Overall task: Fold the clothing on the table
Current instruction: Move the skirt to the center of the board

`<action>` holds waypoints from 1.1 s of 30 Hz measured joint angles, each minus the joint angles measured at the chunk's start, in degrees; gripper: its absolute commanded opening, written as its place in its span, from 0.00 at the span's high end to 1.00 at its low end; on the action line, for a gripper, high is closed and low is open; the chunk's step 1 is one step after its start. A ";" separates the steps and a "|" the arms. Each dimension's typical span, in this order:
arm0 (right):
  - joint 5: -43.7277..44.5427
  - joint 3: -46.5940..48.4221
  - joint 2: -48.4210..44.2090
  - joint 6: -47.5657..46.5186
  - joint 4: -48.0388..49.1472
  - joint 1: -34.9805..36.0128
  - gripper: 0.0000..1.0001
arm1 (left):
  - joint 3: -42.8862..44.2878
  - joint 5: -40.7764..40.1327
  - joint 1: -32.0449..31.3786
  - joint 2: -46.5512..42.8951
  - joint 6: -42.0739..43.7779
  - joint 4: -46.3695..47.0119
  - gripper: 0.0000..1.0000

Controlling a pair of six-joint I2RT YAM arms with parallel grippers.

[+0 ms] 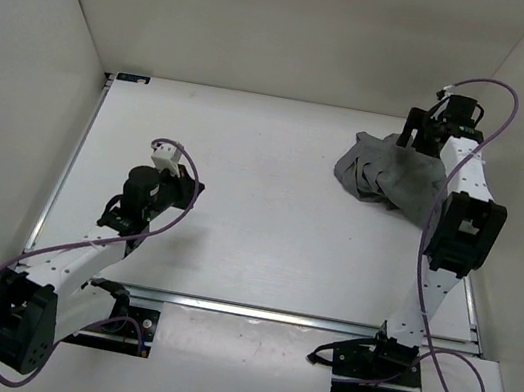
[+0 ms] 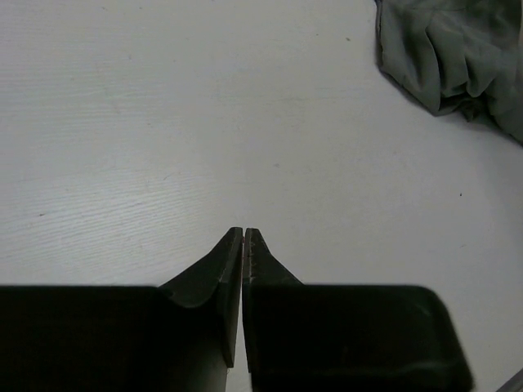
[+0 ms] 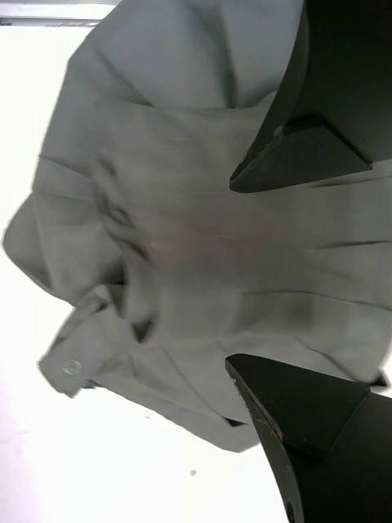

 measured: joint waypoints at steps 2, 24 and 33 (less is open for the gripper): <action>-0.96 3.17 2.95 0.24 -0.44 -0.55 0.24 | -0.52 -0.17 0.26 -0.22 0.24 0.48 0.86; -21.29 13.97 18.84 7.19 -1.31 -5.07 0.73 | -1.31 -1.11 0.24 0.79 1.05 1.44 0.82; -26.34 14.56 13.94 4.66 -7.34 2.54 1.00 | -1.33 -1.11 0.26 0.76 1.03 1.46 0.82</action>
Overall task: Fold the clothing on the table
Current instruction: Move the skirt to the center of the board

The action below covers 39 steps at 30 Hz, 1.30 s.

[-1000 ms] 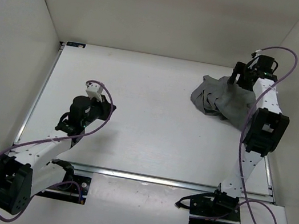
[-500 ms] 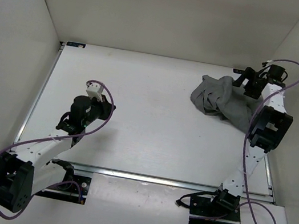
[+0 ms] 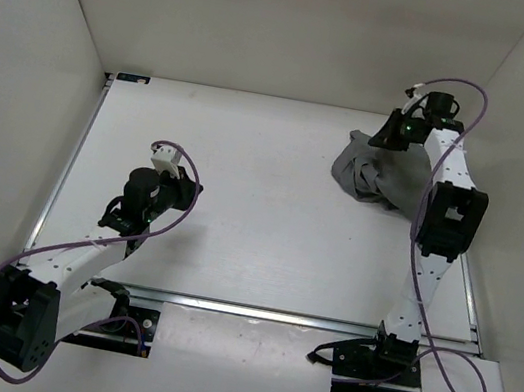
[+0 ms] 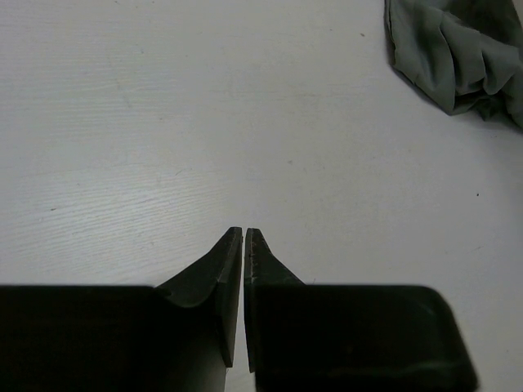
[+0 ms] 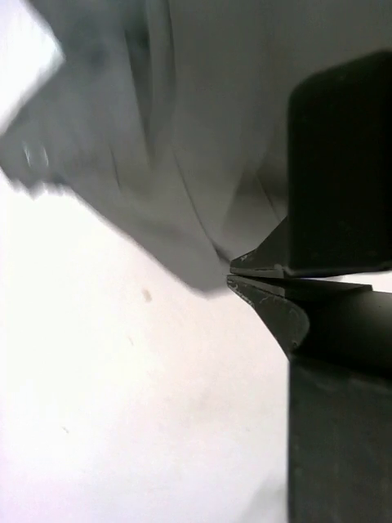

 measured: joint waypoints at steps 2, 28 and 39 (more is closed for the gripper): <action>2.19 -5.05 -5.73 -0.42 -0.04 2.89 0.89 | 0.00 0.00 0.00 -0.04 -0.11 0.00 0.82; 24.85 -6.91 -4.13 -4.68 -5.01 6.91 1.00 | -1.18 -0.46 -0.33 -3.65 -1.01 -0.26 0.81; 17.99 -37.83 -35.82 -2.86 -0.33 24.44 0.53 | -1.53 -0.59 -0.42 -3.80 -1.66 -0.22 0.79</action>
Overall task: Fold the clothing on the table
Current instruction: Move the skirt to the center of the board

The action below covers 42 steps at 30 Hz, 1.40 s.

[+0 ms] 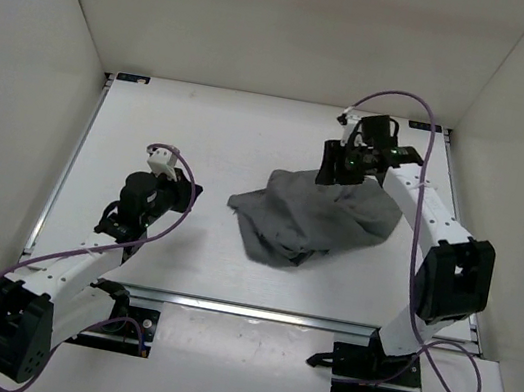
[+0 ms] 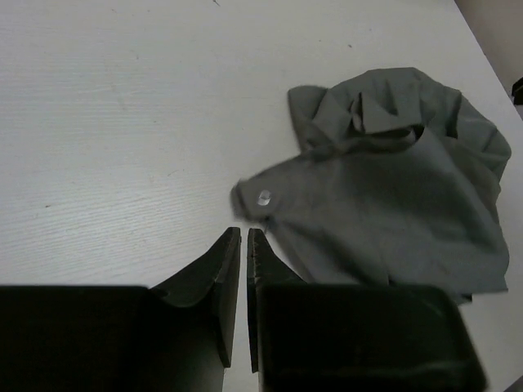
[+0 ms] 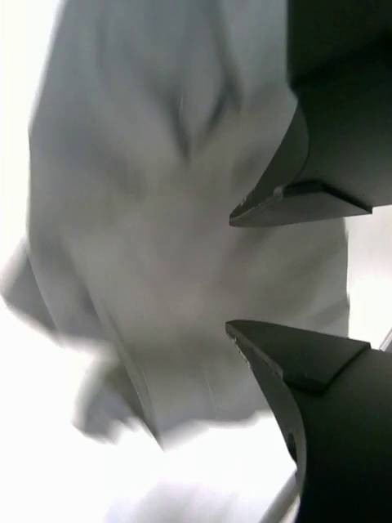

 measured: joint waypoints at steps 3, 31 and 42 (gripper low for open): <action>-0.92 -1.81 -2.71 0.39 2.21 -3.91 0.49 | 0.00 -0.02 -0.46 0.00 -0.28 -0.07 0.79; -29.57 11.54 27.10 -8.81 4.61 3.50 0.41 | -2.12 -1.55 -3.76 9.99 -15.65 -4.20 0.52; -29.31 11.50 27.28 -7.69 5.90 3.69 0.40 | -3.58 1.29 -5.42 19.74 -27.08 1.36 0.41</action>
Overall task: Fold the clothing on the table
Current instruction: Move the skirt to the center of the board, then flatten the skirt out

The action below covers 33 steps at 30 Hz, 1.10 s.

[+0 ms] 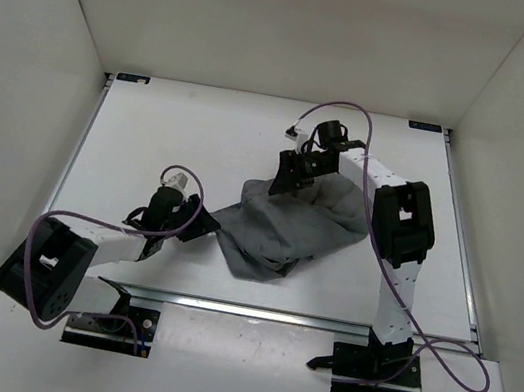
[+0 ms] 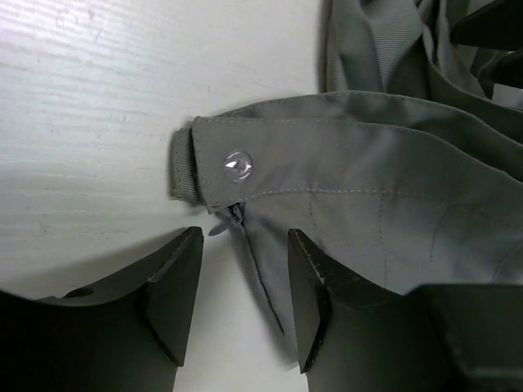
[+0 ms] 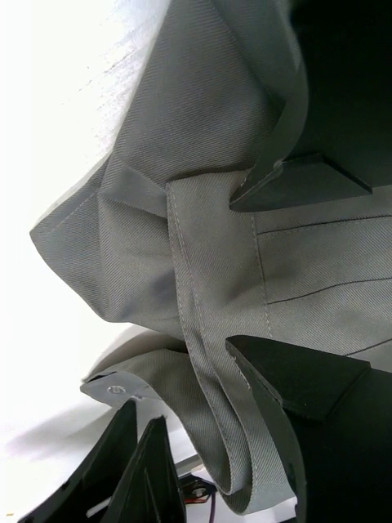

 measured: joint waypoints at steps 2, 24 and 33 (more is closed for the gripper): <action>0.07 0.00 0.00 0.13 0.31 0.00 0.41 | -0.35 0.22 -0.31 1.66 -1.79 1.79 0.40; 0.46 -1.20 -0.04 0.59 2.27 -0.96 0.40 | 2.14 6.23 0.50 19.89 -16.20 20.65 1.00; 0.85 -2.95 -0.55 1.29 3.26 -1.18 0.41 | 4.59 2.89 3.21 6.64 -7.39 3.19 0.86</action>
